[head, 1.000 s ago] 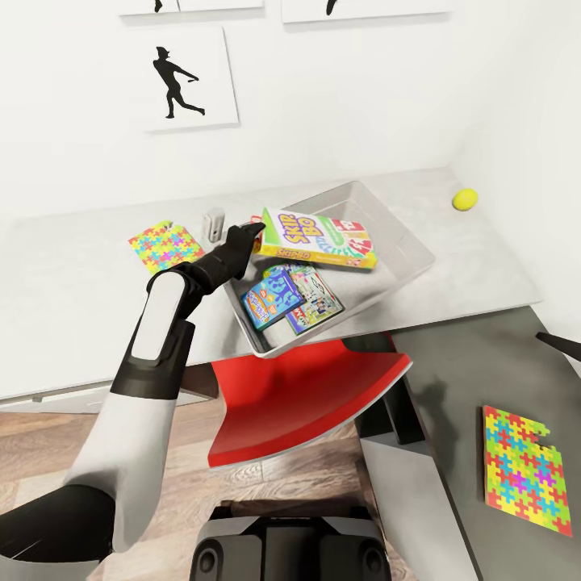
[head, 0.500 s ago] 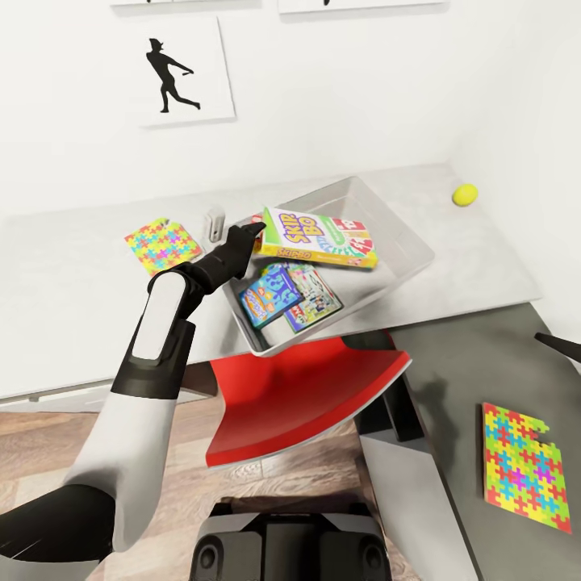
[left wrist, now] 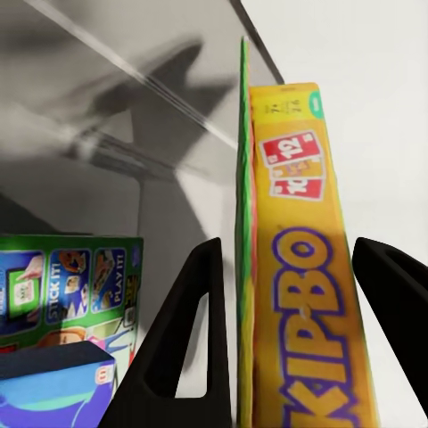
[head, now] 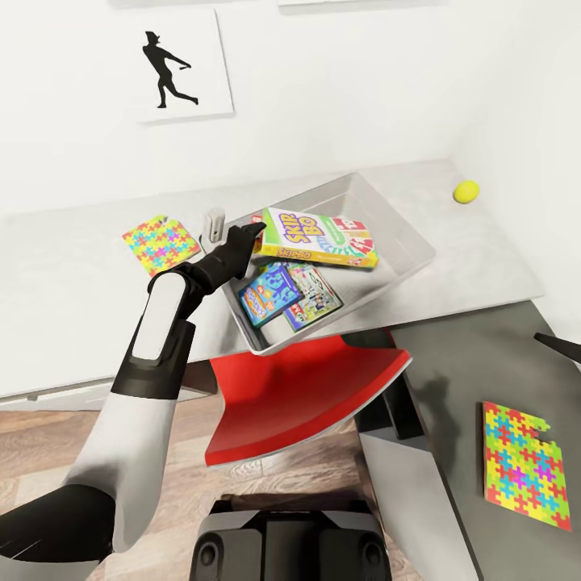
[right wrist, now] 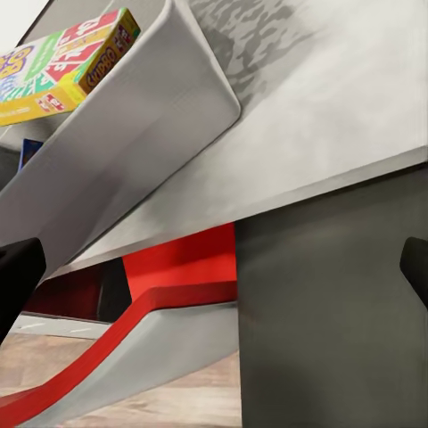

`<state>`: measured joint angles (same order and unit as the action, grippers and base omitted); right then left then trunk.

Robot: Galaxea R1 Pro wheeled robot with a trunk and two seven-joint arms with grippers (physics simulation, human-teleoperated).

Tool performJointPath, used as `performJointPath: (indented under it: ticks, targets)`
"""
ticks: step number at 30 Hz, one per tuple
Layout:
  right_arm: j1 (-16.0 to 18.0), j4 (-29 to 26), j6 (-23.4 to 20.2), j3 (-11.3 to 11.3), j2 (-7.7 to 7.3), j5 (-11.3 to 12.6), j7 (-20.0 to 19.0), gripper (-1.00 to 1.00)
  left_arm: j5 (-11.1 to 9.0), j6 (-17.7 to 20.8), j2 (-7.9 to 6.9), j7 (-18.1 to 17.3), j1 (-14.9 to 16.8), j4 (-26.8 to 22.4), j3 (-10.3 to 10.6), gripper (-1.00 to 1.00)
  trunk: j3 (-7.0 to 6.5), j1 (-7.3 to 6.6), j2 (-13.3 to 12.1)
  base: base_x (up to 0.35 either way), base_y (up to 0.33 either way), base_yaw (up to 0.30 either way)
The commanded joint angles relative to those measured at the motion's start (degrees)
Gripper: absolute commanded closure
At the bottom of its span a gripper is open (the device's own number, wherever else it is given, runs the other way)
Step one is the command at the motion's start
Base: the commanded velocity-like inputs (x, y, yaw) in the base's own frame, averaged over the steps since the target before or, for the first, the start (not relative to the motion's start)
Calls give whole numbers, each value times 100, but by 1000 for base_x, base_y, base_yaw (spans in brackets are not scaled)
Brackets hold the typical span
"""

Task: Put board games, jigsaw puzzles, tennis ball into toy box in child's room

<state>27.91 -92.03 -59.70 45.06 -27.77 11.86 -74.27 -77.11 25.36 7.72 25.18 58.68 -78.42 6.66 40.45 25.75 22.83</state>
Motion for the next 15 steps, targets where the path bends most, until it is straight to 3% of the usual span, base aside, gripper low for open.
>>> performJointPath:
  ticks: [1,13,14,15]
  targets:
    - [4,0,-30,3,-1,0,-17,-100,-58,4,2,51,3,-7,-3,100,8,3,9,0,0,-3]
    - [4,0,-30,3,-1,0,-17,-100,-63,4,2,51,9,-7,-6,100,11,3,9,0,0,-1]
    - [4,0,-30,3,-1,0,-17,-100,-64,4,2,50,9,-7,-6,-100,11,3,9,0,0,0]
    - [4,0,-30,3,-4,0,-17,-100,-65,4,2,53,10,-7,-6,-100,12,3,9,0,0,0]
